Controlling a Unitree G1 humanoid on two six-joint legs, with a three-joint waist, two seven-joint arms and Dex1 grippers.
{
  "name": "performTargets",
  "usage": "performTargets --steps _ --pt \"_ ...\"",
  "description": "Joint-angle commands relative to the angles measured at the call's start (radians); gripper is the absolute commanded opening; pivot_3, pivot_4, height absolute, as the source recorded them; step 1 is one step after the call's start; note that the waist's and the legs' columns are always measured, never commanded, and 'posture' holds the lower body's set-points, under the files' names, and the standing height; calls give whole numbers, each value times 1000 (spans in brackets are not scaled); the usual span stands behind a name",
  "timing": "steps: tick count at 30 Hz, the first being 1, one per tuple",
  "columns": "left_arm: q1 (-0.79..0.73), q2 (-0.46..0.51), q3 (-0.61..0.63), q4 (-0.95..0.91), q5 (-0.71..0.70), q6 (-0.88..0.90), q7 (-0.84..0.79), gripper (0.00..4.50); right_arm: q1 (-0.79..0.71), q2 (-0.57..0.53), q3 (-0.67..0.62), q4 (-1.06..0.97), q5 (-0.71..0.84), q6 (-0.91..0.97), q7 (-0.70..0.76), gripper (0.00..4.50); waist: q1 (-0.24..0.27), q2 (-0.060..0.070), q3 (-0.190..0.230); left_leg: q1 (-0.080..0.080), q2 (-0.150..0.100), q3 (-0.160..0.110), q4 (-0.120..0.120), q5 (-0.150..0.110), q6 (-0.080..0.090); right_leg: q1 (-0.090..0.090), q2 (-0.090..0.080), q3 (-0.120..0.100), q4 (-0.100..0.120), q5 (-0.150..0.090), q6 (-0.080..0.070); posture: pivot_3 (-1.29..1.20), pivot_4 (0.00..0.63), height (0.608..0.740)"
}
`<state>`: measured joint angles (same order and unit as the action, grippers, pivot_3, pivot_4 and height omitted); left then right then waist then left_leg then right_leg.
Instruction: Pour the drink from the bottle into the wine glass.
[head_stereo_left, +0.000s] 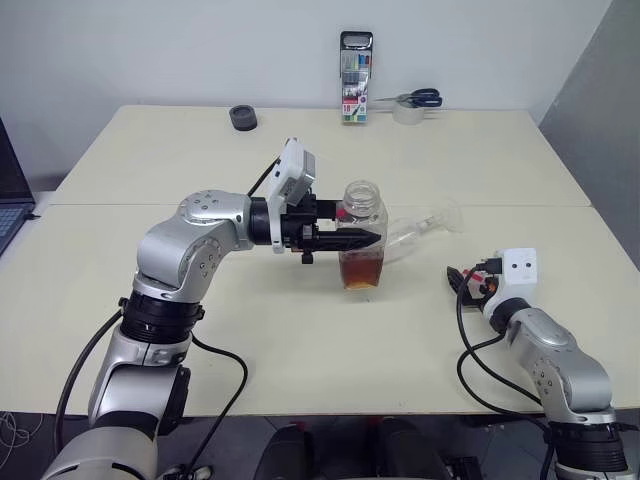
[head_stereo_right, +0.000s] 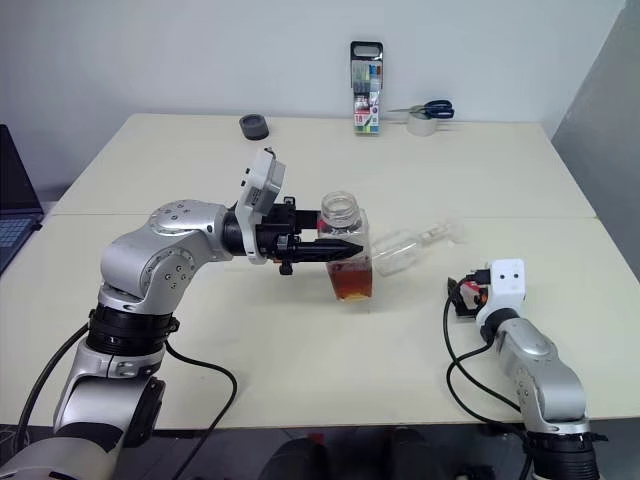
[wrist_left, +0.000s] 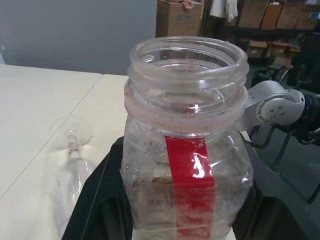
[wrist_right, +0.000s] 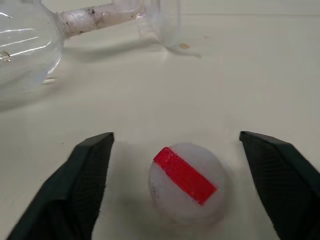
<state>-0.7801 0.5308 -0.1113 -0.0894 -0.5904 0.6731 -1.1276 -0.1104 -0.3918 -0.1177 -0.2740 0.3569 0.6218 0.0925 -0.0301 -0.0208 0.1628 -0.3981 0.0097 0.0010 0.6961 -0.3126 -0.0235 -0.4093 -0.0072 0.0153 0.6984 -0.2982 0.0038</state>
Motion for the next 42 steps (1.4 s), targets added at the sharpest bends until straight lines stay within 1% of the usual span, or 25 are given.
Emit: performTargets --steps 1,4,7,9,11,12,13,15,17,19,21,24,27,30,32,34,37,42 --pt "-17 2 23 -42 -15 -13 0 2065 -22 -7 -15 -87 4 7 28 4424 0 0 0 0 0 0 0 0 0 0 0 0 0 0 0 0 150 740" --pt "-18 4 25 -39 -10 -17 4 2065 -41 -56 -20 -171 40 44 103 4424 0 0 0 0 0 0 0 0 0 0 0 0 0 0 0 0 150 740" --pt "-29 4 40 -24 -2 -21 27 2065 -59 -152 -51 -268 117 81 230 4424 1 0 0 0 0 0 0 0 1 0 0 0 0 0 0 0 150 740" --pt "-25 2 52 -11 9 -30 53 2065 -64 -223 -102 -348 226 117 327 4424 2 0 0 0 0 -1 0 -2 3 0 0 -1 -1 0 0 0 150 740" --pt "-18 2 57 -7 17 -38 72 2065 -67 -261 -145 -394 320 153 376 4424 2 0 0 0 0 -1 0 -2 3 0 0 -1 -1 0 0 0 150 740" --pt "-11 -3 67 -10 25 -40 101 2065 -81 -295 -181 -425 402 187 403 4424 1 0 0 0 0 -2 0 -2 3 1 0 -1 -1 0 0 0 150 740" --pt "-8 -7 74 -11 30 -41 121 2065 -93 -319 -204 -445 460 213 418 4424 1 0 0 0 0 -2 0 -2 3 1 0 -2 -1 0 0 0 150 740" --pt "-7 -19 87 2 85 -65 217 2065 -140 -364 -237 -464 601 276 418 4424 1 0 0 0 0 -2 1 -2 4 1 0 -2 -1 0 0 0 150 740" --pt "-7 -27 93 21 133 -88 292 2065 -191 -387 -233 -463 682 311 394 4424 1 0 0 1 0 -2 1 -2 4 2 0 -1 0 0 0 0 150 740" --pt "-5 -32 101 36 202 -117 391 2065 -291 -366 -190 -444 736 327 337 4424 -2 0 0 1 0 -3 1 -2 4 2 0 -2 0 0 0 0 150 740" --pt "-9 -60 128 55 278 -114 558 2065 -399 -328 -132 -420 758 334 286 4424 -3 0 0 1 0 -2 1 -2 4 2 0 -1 0 0 0 0 150 740" --pt "36 -119 165 33 375 -115 774 2065 -494 -286 -75 -385 754 336 247 4424 2 0 0 1 0 -3 1 -2 4 2 -1 -2 0 0 0 0 150 740" --pt "83 -161 189 -2 442 -104 912 2065 -536 -267 -49 -358 756 332 234 4424 5 -1 0 -1 0 -2 1 -2 3 2 -2 -3 -2 0 0 0 150 740" --pt "98 -196 241 -6 478 -95 1033 2065 -569 -262 -30 -341 756 328 240 4424 8 -1 0 -3 -1 -1 1 -1 2 0 -5 -3 -2 0 0 0 150 740" --pt "98 -204 260 3 495 -102 1074 2065 -582 -258 -20 -329 751 324 242 4424 12 -2 0 -3 -1 -1 1 -1 2 0 -5 -4 -2 0 0 0 150 740" --pt "102 -222 288 13 477 -102 1093 2065 -592 -256 -14 -319 748 323 246 4424 15 -2 0 -3 -1 -1 1 -1 3 0 -5 -4 -2 0 0 0 150 740" --pt "119 -232 310 26 466 -131 1092 2065 -610 -255 -5 -306 747 323 258 4424 19 -2 0 -3 -1 -1 1 -2 3 0 -5 -4 -2 0 0 0 150 740" --pt "129 -231 323 46 466 -118 1091 2065 -628 -255 5 -293 741 326 266 4424 19 -2 0 -3 -1 -1 1 -1 2 0 -5 -4 -1 0 0 0 150 740"
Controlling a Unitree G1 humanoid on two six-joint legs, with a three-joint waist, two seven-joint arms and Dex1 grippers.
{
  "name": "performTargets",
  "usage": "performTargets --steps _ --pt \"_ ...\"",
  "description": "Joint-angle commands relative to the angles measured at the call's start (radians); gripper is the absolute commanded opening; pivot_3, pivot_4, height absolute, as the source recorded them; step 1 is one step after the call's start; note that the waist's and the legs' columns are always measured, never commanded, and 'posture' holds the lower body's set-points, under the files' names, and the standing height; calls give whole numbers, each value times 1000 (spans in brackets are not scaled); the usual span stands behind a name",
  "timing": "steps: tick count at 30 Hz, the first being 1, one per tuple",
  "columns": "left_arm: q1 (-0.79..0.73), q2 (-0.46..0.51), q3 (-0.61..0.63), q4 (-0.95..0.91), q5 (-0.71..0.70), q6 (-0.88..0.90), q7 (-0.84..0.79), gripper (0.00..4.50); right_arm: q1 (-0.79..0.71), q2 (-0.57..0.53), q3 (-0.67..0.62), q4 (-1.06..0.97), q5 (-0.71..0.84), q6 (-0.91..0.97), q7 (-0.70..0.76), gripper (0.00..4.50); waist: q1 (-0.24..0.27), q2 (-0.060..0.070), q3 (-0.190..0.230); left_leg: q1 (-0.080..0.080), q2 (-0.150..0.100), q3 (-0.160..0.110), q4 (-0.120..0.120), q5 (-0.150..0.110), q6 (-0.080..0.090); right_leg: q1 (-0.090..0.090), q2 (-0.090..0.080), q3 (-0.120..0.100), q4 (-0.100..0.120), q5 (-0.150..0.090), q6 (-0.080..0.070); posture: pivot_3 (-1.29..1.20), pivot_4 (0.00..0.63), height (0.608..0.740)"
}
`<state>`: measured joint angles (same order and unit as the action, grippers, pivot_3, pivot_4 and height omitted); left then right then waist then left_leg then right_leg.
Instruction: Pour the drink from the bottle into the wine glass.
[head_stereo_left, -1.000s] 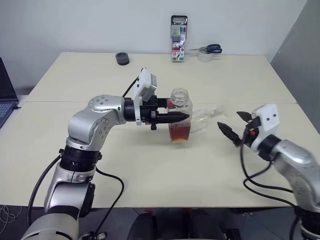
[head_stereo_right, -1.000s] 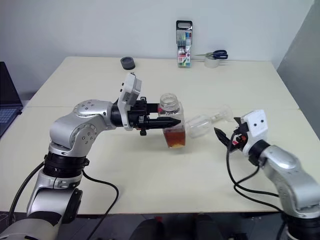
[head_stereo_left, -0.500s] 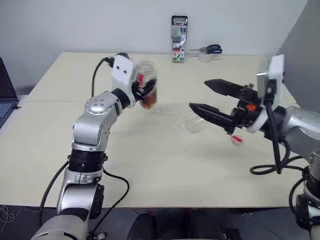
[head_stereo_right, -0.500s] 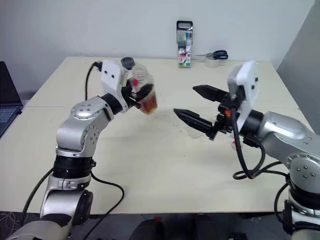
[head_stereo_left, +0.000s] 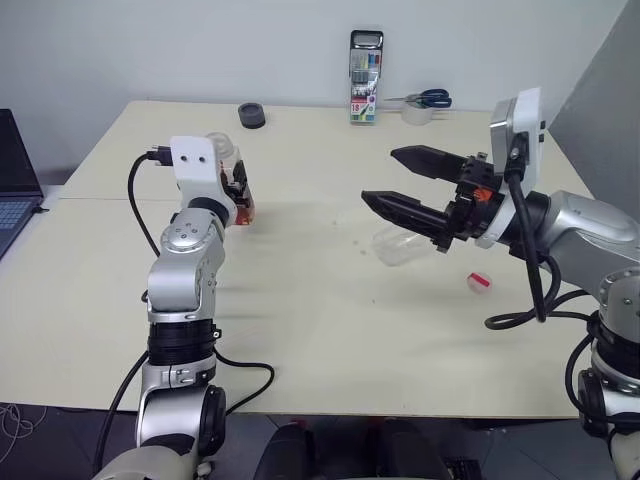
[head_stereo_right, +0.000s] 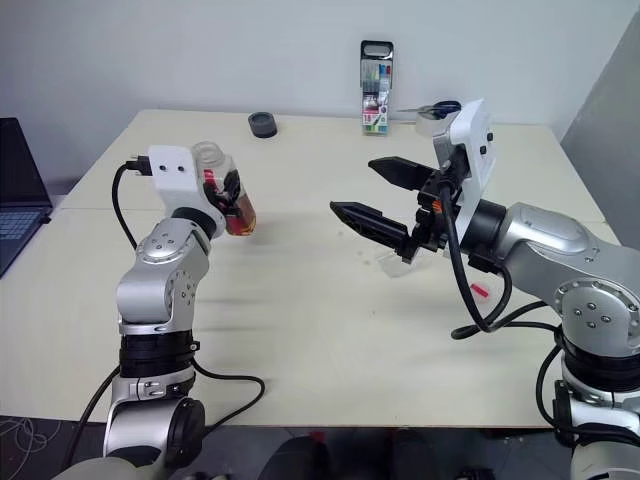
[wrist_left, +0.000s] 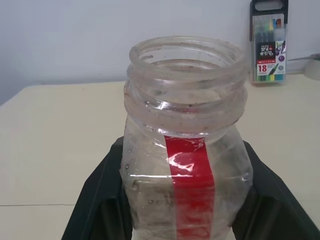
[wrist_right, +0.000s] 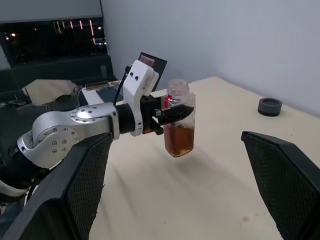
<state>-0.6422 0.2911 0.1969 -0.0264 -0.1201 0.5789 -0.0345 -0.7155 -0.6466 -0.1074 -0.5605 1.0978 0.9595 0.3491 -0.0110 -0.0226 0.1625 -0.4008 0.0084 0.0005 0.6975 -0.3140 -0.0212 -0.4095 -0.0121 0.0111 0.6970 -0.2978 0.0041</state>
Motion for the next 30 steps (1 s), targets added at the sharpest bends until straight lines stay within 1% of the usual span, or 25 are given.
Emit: performTargets --steps 1,5,9,17,21,23,24,29,30 --pt "-9 9 15 -15 -5 -23 -5 2065 -24 0 -3 -5 0 -10 11 4424 0 0 0 0 0 0 0 0 0 0 0 0 0 0 0 0 150 740" --pt "-7 -5 27 -7 -29 -4 -10 2065 -20 -5 7 -9 -5 -6 17 4424 1 0 0 0 0 0 0 0 0 0 0 -1 0 0 0 0 150 740" --pt "-6 -5 17 32 -53 -10 -51 2065 -25 1 6 -7 -8 -5 7 4424 1 0 0 0 0 0 0 0 0 0 0 -1 0 0 0 0 150 740" --pt "3 6 -11 82 -24 -40 -75 2065 -23 7 2 -12 -12 -5 -15 4424 1 0 0 0 0 0 0 0 0 0 0 -1 0 0 0 0 150 740" --pt "0 6 -10 87 -34 -43 -88 2065 -17 7 0 -16 -13 -6 -25 4424 1 0 0 0 0 0 0 0 0 0 0 -1 0 0 0 0 150 740" --pt "-3 6 -8 92 -38 -47 -95 2682 -14 6 1 -18 -16 -8 -27 4500 1 0 0 0 0 0 0 0 0 0 0 -1 0 0 0 0 150 740" --pt "-3 7 -7 93 -38 -47 -96 2879 -11 6 1 -19 -16 -9 -28 4500 2 0 0 0 0 0 0 0 0 0 0 -1 0 0 0 0 150 740" --pt "2 11 -4 87 -41 -37 -107 4432 6 6 1 -33 -18 -11 -33 4500 2 0 0 0 0 0 0 0 0 0 0 -1 0 0 0 0 150 740" --pt "10 8 0 80 -43 -32 -103 4473 10 6 2 -37 -20 -12 -35 4500 2 0 0 0 0 0 0 0 0 0 0 -1 0 0 0 0 150 740"
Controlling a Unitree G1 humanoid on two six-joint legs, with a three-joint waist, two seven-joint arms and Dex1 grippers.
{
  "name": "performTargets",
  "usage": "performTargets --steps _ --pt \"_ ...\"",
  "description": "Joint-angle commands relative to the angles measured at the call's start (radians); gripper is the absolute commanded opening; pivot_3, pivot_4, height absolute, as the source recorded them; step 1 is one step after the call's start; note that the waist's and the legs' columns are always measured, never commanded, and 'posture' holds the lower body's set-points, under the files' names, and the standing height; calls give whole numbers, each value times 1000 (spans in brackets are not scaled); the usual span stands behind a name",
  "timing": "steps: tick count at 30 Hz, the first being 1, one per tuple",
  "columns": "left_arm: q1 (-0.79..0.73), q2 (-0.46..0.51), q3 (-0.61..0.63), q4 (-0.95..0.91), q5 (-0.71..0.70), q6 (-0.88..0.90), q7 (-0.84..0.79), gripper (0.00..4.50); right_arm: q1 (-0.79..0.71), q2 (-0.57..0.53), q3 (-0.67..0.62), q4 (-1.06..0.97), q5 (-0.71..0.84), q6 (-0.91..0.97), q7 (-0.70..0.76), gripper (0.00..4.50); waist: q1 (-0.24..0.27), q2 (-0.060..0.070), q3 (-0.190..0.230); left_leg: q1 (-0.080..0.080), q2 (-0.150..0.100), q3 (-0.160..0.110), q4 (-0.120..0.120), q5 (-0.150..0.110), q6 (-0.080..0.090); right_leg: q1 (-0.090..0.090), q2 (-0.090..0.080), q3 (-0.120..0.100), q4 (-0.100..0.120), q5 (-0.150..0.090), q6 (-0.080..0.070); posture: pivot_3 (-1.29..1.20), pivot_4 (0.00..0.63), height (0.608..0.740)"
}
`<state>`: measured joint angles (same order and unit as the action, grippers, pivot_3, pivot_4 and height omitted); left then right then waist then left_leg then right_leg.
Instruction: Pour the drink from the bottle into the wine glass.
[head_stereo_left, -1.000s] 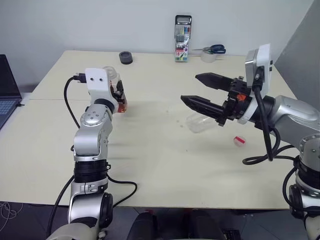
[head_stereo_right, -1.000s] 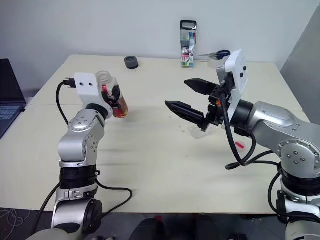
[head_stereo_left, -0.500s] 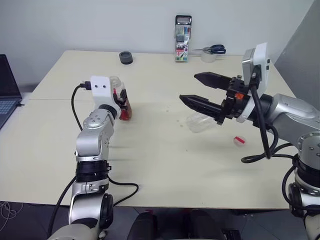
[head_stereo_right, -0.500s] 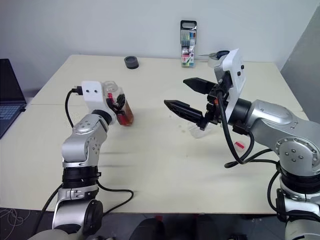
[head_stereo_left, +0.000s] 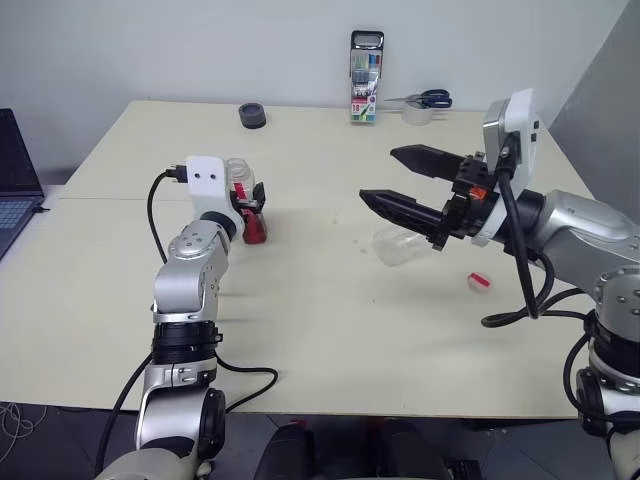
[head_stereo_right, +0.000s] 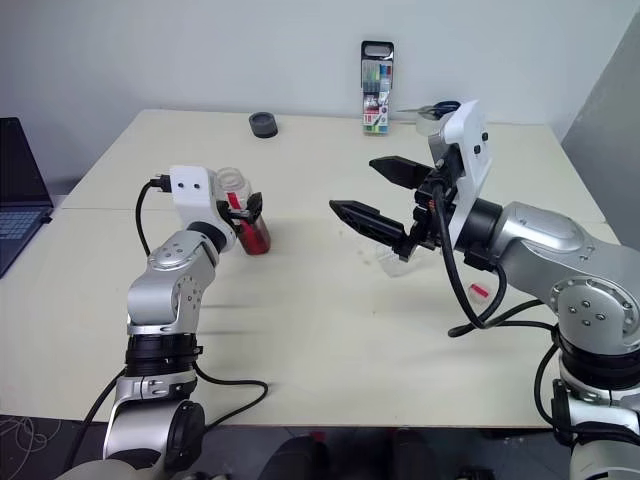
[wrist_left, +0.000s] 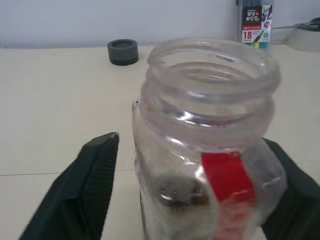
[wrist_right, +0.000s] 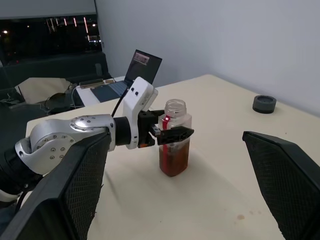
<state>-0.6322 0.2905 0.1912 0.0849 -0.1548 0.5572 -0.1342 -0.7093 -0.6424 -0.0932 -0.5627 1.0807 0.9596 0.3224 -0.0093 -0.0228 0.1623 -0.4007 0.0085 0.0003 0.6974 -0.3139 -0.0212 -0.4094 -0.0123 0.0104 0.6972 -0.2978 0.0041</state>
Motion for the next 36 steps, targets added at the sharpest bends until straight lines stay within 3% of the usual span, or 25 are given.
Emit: performTargets --steps 1,12,20,24,30,33,36 --pt "9 3 13 -39 -12 -1 3 4473 9 3 -11 -38 -5 -13 -10 4500 0 0 0 0 0 0 0 0 0 0 0 0 0 0 0 0 150 740" --pt "92 -9 8 -144 -19 90 19 4473 28 7 -13 -54 -5 -14 -24 4500 2 0 0 0 0 0 0 0 0 0 0 0 0 0 0 0 150 740" --pt "216 -50 -4 -372 -63 274 29 4473 92 -31 -44 -94 3 -7 -37 4500 2 0 0 0 0 0 0 0 0 0 0 0 0 0 0 0 150 740" --pt "253 -3 -23 -487 -99 367 -24 4473 192 -80 -67 -127 -39 -20 -31 4500 4 0 0 0 0 -1 0 -1 1 1 0 -1 0 0 0 0 150 740" --pt "326 339 -181 -642 -319 354 -548 4473 422 -339 73 -52 -544 -307 123 4500 3 0 0 3 0 1 -2 1 -3 2 0 1 -1 0 0 0 150 740" --pt "279 394 -185 -591 -364 306 -660 4473 469 -429 207 147 -900 -583 115 4500 3 0 0 6 0 2 -1 1 -3 4 0 1 -1 0 0 0 150 740" --pt "220 386 -194 -520 -355 263 -676 4473 432 -425 285 331 -1104 -793 104 4500 2 0 0 7 0 3 -1 2 -3 5 2 3 0 0 0 0 150 740"
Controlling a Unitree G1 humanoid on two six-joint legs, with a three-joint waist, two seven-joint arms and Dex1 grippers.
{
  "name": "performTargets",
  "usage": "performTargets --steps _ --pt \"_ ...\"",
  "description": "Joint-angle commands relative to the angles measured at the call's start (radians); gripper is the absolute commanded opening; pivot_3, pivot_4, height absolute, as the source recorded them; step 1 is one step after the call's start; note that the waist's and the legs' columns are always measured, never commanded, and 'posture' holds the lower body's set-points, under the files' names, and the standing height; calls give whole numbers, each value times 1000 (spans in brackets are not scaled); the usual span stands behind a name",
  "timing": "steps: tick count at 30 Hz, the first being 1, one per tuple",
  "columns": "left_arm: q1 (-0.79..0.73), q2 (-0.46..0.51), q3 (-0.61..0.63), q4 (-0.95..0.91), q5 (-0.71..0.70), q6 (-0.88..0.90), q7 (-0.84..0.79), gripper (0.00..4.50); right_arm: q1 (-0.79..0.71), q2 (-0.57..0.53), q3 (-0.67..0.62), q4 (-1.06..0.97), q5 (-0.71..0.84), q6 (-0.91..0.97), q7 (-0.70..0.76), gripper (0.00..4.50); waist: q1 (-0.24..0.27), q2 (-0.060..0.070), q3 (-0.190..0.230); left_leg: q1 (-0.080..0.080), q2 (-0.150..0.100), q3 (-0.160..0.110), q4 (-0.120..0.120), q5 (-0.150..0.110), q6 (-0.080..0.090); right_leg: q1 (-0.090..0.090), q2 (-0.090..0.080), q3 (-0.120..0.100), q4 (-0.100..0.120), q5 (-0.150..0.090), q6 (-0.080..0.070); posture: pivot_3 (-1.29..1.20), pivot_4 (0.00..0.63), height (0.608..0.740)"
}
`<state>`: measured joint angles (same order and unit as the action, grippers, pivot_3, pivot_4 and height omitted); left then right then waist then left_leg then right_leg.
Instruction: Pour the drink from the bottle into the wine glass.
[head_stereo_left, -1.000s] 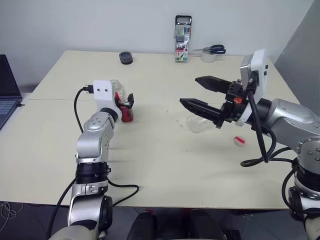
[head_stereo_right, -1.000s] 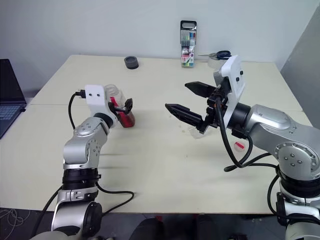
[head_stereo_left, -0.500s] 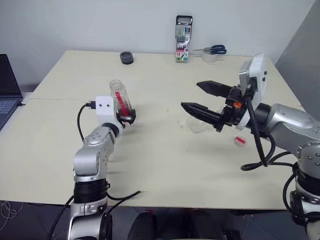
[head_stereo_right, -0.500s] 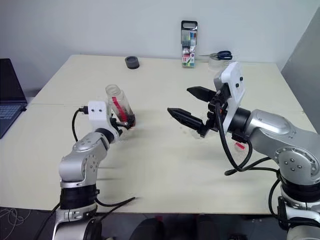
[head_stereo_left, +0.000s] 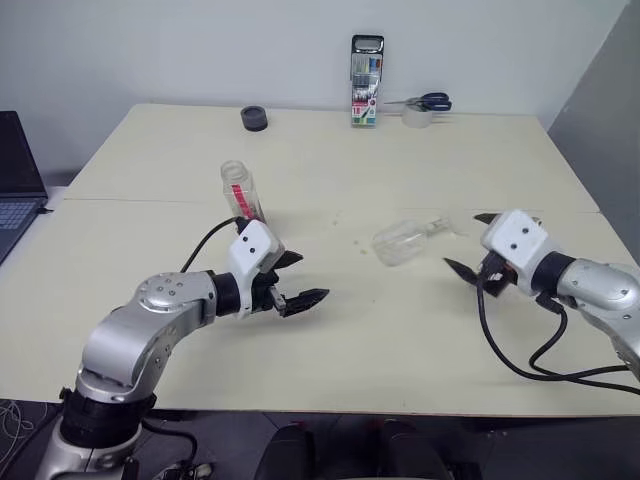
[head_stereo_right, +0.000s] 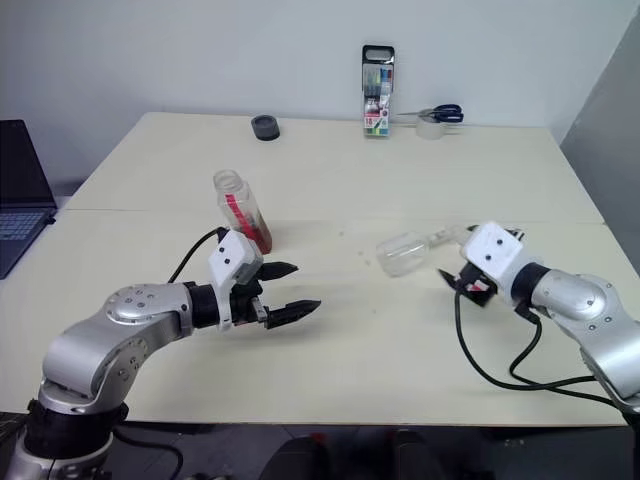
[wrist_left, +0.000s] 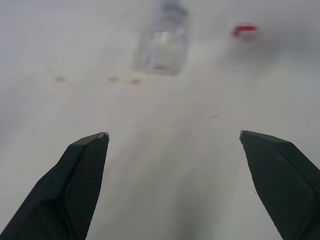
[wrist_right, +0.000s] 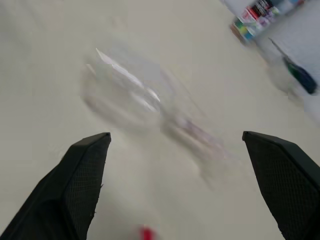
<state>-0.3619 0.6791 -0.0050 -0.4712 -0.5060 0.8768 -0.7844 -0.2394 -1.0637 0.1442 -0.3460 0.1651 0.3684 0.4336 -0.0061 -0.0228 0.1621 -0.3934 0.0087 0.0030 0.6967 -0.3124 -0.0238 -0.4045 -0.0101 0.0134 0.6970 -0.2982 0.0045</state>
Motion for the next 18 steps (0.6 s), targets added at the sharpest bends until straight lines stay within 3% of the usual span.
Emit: performTargets --steps 1,9,18 --pt "-69 -13 1 59 5 -73 -19 4473 -62 10 70 176 -244 -258 -13 4500 -4 0 0 0 1 0 0 0 0 0 1 1 0 0 0 0 150 740" --pt "-94 -66 -12 97 1 -104 -3 4473 -296 123 229 598 -618 -625 -85 4500 -23 0 0 -1 1 1 0 0 0 -1 1 2 0 0 0 0 150 740" --pt "-89 -111 -19 69 -23 -86 28 4473 -599 320 344 1025 -837 -848 -216 4500 -26 0 0 0 1 0 0 0 -1 -1 1 2 1 0 -1 0 150 740"
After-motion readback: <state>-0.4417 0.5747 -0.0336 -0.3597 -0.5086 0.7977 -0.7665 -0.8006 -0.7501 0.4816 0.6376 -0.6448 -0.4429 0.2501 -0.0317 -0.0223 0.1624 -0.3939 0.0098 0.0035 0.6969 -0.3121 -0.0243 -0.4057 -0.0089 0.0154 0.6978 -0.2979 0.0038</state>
